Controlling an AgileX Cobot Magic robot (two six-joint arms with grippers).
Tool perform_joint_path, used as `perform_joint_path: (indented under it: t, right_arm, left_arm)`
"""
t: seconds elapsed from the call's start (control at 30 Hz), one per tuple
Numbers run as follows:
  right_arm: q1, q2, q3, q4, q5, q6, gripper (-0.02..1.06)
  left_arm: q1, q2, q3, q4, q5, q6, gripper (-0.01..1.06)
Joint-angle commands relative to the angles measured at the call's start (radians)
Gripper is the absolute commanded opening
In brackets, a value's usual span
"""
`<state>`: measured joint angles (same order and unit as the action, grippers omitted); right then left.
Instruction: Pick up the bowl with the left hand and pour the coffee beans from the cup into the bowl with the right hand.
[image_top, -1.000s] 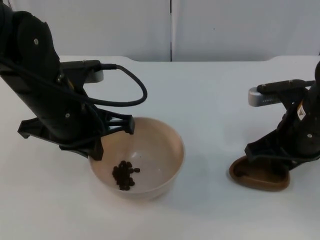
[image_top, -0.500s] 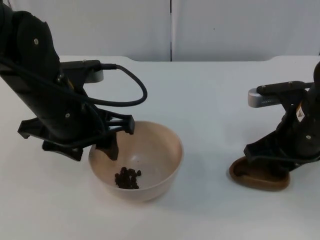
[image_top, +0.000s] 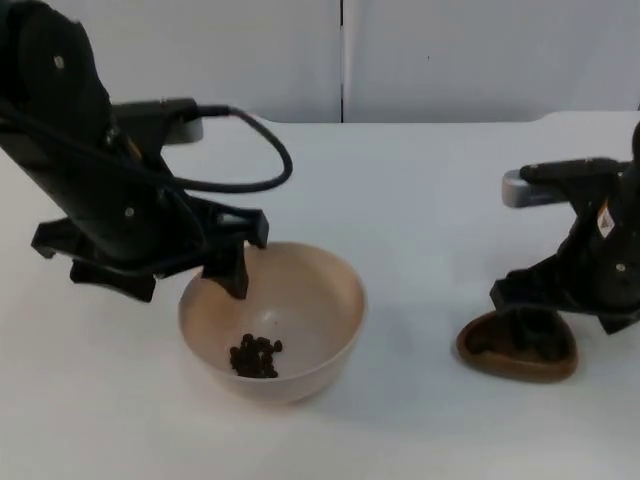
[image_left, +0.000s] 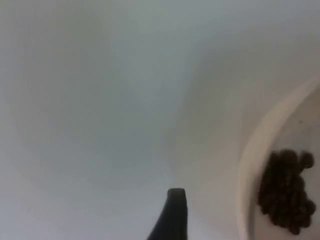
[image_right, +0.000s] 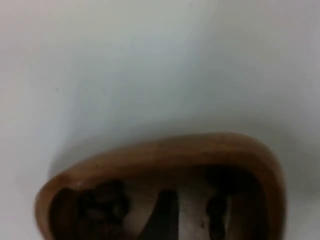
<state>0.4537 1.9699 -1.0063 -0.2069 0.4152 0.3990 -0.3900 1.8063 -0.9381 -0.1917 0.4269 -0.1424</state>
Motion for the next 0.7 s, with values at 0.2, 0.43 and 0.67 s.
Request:
perform_joint_path:
  t: [0.2,0.43,0.67]
  right_arm:
    - [-0.005,-0.236,0.002,-0.001,0.078,-0.059,0.76]
    - [-0.001,-0.547,0.002,-0.001,0.116,-0.082,0.76]
    - [-0.001,-0.741,0.002,-0.001,0.118,-0.082,0.76]
  left_arm:
    - [-0.005,-0.185,-0.003,0.018,0.017,-0.006,0.75]
    - [-0.005,-0.422,-0.003,0.025,0.008,0.017,0.75]
    - [-0.005,-0.579,-0.003,0.049,-0.006,0.017,0.75]
